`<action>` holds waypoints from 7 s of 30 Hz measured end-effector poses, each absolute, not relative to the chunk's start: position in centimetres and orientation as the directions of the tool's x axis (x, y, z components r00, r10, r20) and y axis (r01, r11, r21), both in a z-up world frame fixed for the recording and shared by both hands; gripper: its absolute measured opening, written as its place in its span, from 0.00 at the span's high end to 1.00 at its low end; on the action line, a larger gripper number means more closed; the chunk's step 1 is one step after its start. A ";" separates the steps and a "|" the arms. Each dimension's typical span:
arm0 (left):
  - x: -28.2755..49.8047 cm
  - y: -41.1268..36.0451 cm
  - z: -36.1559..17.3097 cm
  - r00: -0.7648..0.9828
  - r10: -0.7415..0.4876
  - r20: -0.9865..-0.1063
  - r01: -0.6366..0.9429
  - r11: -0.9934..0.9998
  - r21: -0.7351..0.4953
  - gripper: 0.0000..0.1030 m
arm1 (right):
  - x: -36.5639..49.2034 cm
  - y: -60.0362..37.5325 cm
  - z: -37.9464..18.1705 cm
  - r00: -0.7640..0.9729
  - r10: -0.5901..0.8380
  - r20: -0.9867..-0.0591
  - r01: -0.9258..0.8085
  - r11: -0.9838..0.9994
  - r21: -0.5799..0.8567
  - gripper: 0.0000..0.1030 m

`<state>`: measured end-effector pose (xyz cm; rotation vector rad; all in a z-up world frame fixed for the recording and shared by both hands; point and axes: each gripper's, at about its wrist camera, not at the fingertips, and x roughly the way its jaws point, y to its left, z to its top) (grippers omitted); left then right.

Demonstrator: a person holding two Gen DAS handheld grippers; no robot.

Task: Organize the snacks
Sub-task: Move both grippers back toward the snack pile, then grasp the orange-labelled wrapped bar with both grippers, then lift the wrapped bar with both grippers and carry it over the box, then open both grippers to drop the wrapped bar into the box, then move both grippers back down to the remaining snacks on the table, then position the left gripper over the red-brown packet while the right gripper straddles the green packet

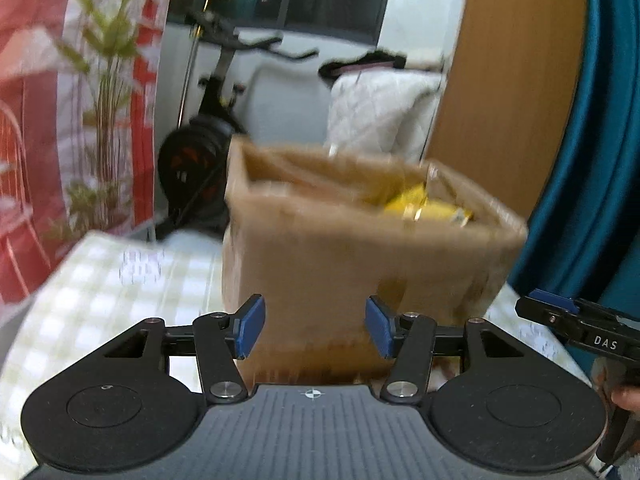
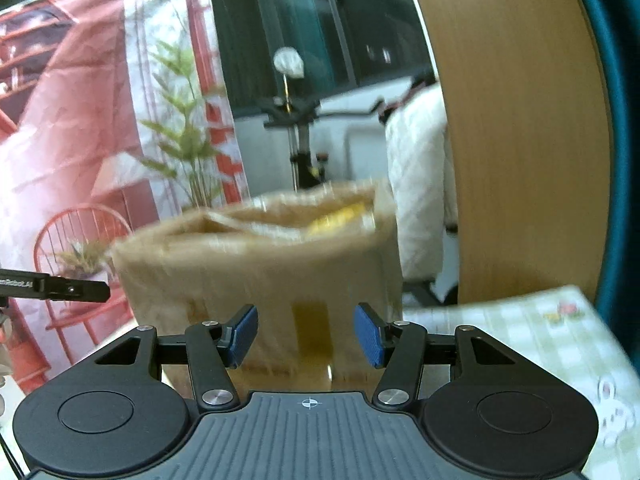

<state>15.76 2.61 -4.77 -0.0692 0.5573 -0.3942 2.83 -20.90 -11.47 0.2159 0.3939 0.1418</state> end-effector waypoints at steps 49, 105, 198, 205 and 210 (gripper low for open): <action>14.8 4.2 -13.3 0.604 -0.449 -0.659 0.193 0.884 -0.425 0.69 | 7.3 -6.3 -16.7 0.594 0.412 -0.691 -0.596 0.802 -0.034 0.89; 16.5 2.3 0.8 0.834 -0.449 -0.320 0.377 0.888 -0.264 0.62 | 7.9 -10.2 -1.8 0.866 0.376 -0.330 -0.433 0.894 -0.118 0.72; 17.9 0.2 -16.2 0.689 -0.144 -0.710 0.180 0.983 -0.025 0.63 | 2.2 -26.0 -24.7 0.832 0.033 -0.553 0.040 0.992 0.120 0.48; 16.1 0.9 -16.2 0.688 -0.156 -0.708 0.189 0.981 -0.033 0.64 | 2.3 -25.7 -24.8 0.830 0.030 -0.557 0.031 0.994 0.100 0.46; 15.7 0.2 -16.4 0.671 -0.200 -0.714 0.215 0.974 -0.071 0.64 | 2.4 -25.7 -24.8 0.829 0.031 -0.558 0.026 0.995 0.093 0.46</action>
